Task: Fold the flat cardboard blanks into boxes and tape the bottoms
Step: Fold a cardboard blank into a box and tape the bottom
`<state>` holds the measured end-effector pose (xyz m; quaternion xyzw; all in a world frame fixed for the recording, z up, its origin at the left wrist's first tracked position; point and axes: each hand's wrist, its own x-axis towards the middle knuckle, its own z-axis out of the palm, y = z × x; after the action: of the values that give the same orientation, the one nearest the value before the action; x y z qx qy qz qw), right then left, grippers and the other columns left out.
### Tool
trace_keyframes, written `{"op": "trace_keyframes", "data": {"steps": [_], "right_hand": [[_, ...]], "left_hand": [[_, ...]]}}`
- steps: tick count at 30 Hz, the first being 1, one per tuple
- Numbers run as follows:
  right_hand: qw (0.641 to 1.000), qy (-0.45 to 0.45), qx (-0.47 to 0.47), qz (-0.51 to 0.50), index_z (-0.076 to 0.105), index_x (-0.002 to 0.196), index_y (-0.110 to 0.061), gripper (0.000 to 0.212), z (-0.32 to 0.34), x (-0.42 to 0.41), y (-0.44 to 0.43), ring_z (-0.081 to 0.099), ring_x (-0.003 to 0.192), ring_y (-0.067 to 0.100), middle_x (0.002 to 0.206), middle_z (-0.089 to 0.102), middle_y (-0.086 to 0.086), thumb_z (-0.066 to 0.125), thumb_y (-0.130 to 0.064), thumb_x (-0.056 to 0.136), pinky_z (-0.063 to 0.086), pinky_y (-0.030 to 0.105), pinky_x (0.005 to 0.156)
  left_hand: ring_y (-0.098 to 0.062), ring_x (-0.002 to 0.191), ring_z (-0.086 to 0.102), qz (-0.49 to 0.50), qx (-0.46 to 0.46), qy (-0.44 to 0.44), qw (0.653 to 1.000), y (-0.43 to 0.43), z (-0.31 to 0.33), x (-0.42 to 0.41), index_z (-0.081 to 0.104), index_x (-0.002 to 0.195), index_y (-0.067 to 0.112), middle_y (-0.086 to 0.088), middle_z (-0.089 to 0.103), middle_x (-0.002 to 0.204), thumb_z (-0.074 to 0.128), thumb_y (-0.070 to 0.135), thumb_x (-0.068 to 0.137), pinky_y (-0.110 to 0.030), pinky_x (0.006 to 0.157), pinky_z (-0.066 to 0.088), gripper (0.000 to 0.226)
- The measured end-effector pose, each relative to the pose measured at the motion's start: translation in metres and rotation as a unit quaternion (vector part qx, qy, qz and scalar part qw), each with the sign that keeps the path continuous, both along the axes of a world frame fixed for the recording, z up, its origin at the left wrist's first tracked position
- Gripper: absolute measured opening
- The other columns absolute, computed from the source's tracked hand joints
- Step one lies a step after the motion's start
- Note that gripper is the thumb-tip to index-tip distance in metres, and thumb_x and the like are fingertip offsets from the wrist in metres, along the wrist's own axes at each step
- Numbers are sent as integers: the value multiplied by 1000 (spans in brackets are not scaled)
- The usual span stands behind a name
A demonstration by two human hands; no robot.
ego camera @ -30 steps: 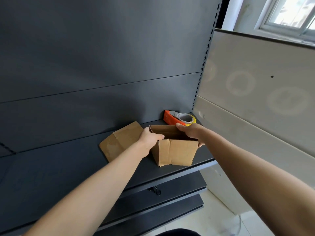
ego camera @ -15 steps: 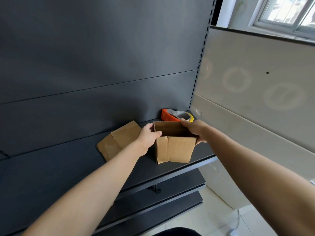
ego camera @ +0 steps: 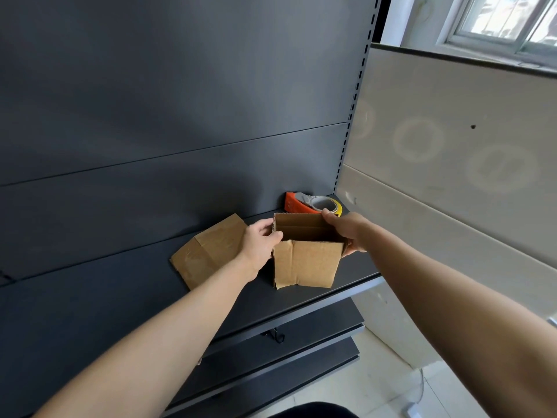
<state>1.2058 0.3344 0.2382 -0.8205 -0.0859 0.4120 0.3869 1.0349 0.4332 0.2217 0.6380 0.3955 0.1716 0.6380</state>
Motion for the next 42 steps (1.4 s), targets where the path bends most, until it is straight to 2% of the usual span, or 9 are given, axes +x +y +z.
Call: {"op": "trace_keyframes", "data": {"steps": [4, 7, 14, 25, 30, 32, 34, 36, 42], "right_hand": [[1000, -20, -7, -7, 50, 120, -9, 63, -2, -2, 3, 67, 92, 34, 112, 62, 15, 51, -63, 86, 60, 46, 73], [1000, -2, 2, -15, 49, 119, -8, 62, -2, -3, 3, 67, 88, 32, 109, 63, 15, 51, -61, 87, 58, 39, 61], [999, 26, 6, -24, 48, 118, -9, 56, 3, -8, 6, 64, 81, 29, 103, 61, 14, 53, -57, 89, 54, 38, 55], [1000, 10, 5, -17, 49, 120, -12, 57, -2, -7, 7, 66, 85, 30, 104, 63, 13, 54, -58, 88, 56, 41, 61], [984, 158, 88, 11, 49, 127, -14, 57, -3, 4, -8, 62, 107, 37, 123, 59, 18, 53, -57, 89, 53, 53, 88], [972, 193, 136, 5, 54, 126, -12, 47, -4, 10, -19, 60, 111, 38, 126, 58, 20, 51, -47, 94, 51, 54, 92], [959, 213, 186, -10, 60, 117, -9, 29, -7, 12, -30, 59, 111, 36, 125, 59, 19, 46, -26, 99, 50, 52, 93], [946, 236, 219, -22, 61, 113, -7, 24, -12, 12, -38, 59, 110, 35, 122, 59, 18, 44, -15, 98, 50, 49, 92], [961, 208, 185, 3, 57, 119, -10, 27, -17, 4, -39, 64, 103, 27, 116, 64, 14, 51, -25, 97, 55, 37, 83]], "left_hand": [[-27, 129, 48, -39, -6, 20, 999, 3, 1, -3, 38, 145, 13, -10, 46, 144, 54, 8, 95, -47, 100, 44, 52], [-31, 135, 40, -73, -16, 53, 996, 7, 4, -6, 34, 147, 19, -9, 38, 149, 49, 10, 97, -53, 101, 42, 53], [-39, 140, 29, -133, -54, 114, 983, 22, 10, -7, 33, 147, 28, -9, 32, 154, 57, 9, 94, -65, 103, 29, 62], [-38, 139, 31, -167, -61, 163, 970, 16, 10, 5, 44, 141, 28, -10, 36, 151, 56, 26, 96, -63, 104, 31, 47], [-36, 141, 25, -160, -97, 151, 971, 21, 3, 0, 33, 146, 37, -6, 25, 156, 45, 19, 100, -63, 104, 31, 51], [-36, 141, 24, -165, -113, 146, 969, 20, 2, -2, 30, 147, 38, -6, 25, 156, 43, 18, 99, -63, 104, 31, 53], [-36, 140, 27, -173, -119, 145, 967, 20, 0, -1, 28, 147, 38, -7, 25, 155, 42, 16, 98, -62, 103, 33, 56], [-35, 139, 28, -177, -123, 146, 965, 20, 1, 0, 26, 148, 39, -7, 25, 155, 42, 16, 97, -61, 102, 35, 58], [-35, 135, 30, -193, -129, 141, 962, 21, 0, 0, 22, 149, 39, -6, 27, 152, 48, 21, 96, -59, 100, 37, 62]]}}
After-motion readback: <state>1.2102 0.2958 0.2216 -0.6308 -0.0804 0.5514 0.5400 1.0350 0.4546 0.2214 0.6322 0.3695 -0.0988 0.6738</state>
